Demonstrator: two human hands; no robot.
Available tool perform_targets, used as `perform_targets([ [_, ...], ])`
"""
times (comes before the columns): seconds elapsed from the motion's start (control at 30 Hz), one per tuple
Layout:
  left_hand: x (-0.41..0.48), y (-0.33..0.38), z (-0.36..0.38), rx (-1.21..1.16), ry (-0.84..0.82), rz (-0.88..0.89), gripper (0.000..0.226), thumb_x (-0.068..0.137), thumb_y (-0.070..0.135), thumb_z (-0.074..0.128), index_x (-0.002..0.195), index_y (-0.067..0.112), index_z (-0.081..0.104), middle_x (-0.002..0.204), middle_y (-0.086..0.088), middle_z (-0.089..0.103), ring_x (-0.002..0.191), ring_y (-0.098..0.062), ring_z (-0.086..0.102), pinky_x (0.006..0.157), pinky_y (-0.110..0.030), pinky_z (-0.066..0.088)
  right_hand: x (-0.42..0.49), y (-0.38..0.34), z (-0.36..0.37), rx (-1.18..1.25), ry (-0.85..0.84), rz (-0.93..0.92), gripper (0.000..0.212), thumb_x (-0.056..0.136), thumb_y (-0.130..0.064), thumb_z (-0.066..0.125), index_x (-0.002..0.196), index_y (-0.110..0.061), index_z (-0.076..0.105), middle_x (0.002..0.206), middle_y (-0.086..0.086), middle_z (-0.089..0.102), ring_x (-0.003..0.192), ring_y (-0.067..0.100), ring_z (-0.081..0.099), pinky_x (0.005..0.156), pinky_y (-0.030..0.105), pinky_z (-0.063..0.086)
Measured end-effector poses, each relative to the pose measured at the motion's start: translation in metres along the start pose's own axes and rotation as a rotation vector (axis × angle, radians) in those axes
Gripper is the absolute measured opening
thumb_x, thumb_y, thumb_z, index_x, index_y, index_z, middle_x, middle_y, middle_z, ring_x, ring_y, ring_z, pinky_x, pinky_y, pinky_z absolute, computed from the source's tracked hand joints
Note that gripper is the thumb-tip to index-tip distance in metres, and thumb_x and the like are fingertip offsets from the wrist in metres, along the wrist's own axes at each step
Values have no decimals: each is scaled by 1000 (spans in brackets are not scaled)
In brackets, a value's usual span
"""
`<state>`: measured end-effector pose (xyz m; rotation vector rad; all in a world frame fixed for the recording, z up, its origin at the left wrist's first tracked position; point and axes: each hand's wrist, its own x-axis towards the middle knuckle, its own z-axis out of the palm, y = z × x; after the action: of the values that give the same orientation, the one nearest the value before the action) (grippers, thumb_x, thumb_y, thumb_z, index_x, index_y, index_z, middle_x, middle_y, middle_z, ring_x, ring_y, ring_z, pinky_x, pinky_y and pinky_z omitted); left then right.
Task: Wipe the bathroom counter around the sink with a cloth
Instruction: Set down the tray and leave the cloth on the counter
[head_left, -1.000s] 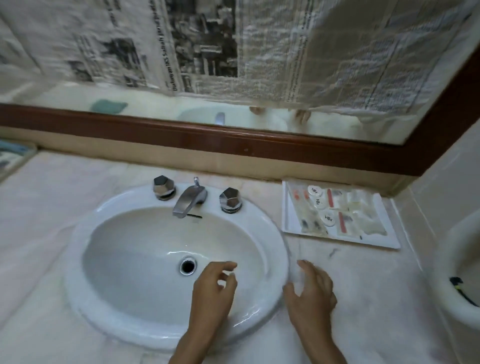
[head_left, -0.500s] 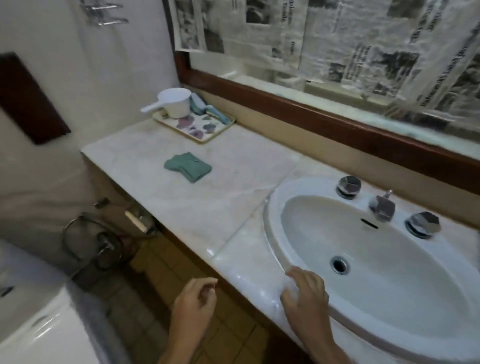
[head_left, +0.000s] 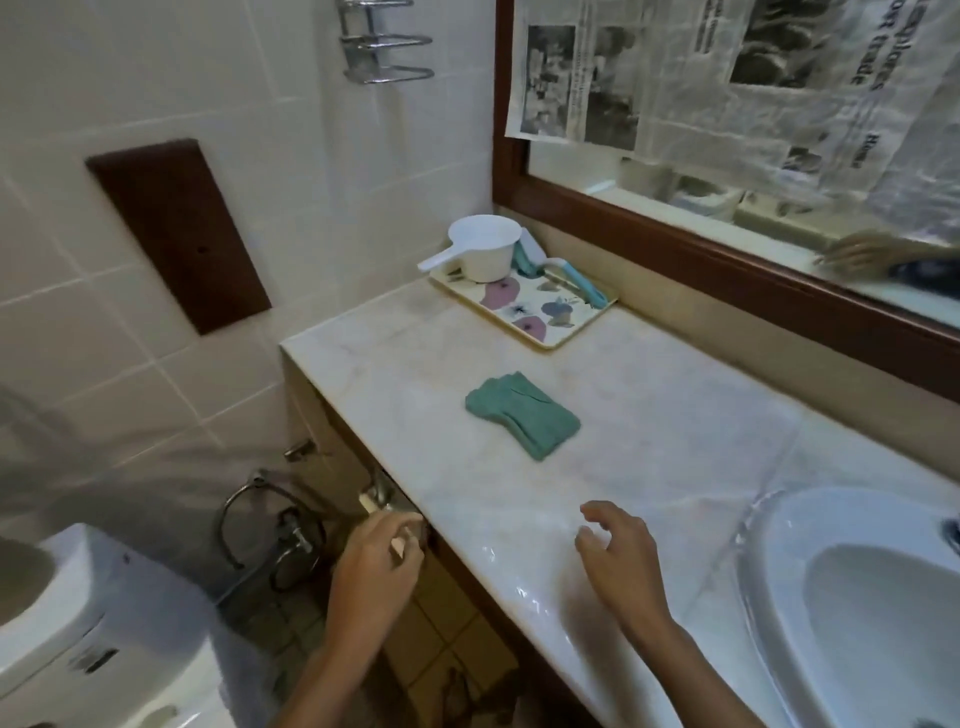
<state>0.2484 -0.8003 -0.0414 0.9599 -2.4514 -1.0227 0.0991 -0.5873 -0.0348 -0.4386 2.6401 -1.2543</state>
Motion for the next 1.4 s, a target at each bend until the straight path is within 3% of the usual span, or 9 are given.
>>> perform_targets([
  [0.2,124,-20,-9,57,-122,78,31,86,10,64,114,23,65,122,8,55,108,-19,55,92,-32,46,113,-33,47,-109,73,7,24,78,-5,60,101,-3,67,102,11,67,97,32,58,78,31,44],
  [0.43,225,-22,-1,188,-231,183,38,87,13,62,125,17,61,137,2,49,125,-22,46,104,-35,38,199,-60,61,-376,-94,184,64,84,-37,63,140,-21,38,140,4,43,126,24,40,101,39,36],
  [0.53,268,-22,11,222,-291,263,40,88,17,62,128,18,59,142,1,46,128,-22,43,106,-33,36,217,-65,66,-439,-164,235,62,79,-42,68,134,-25,43,129,1,45,118,21,42,96,38,41],
  [0.73,340,-17,39,290,-388,489,41,86,18,57,127,14,62,141,-4,52,129,-25,48,101,-41,42,235,-72,71,-372,-212,443,45,64,-34,79,99,-25,52,103,-3,52,94,18,53,84,36,48],
  [0.8,355,-15,44,339,-410,573,47,82,29,45,123,14,65,138,-4,56,125,-25,53,94,-43,48,238,-77,72,-371,-214,485,30,63,-27,76,87,-17,60,94,2,58,84,21,58,71,33,50],
  [0.9,371,-18,50,402,-452,615,55,82,37,39,127,16,62,143,-5,52,128,-25,50,93,-43,47,238,-84,75,-467,-243,477,11,68,-19,65,71,-10,59,78,5,59,71,23,58,51,27,38],
  [1.07,375,-27,56,418,-455,643,55,84,39,39,133,20,58,150,-3,44,135,-21,41,98,-35,33,228,-94,83,-533,-238,449,6,73,-14,49,76,-17,46,78,-1,50,69,19,48,53,29,35],
  [1.17,376,-26,57,393,-444,640,55,83,39,40,132,21,57,150,-2,43,136,-20,40,98,-38,38,227,-95,85,-500,-280,466,9,72,-10,48,75,-18,45,77,-1,50,67,16,47,53,27,35],
  [1.4,376,-25,58,403,-443,641,56,81,39,40,130,20,59,149,-2,45,135,-21,42,96,-41,41,254,-108,43,-195,-408,368,27,67,-13,76,62,-23,51,63,-10,52,59,6,46,56,22,38],
])
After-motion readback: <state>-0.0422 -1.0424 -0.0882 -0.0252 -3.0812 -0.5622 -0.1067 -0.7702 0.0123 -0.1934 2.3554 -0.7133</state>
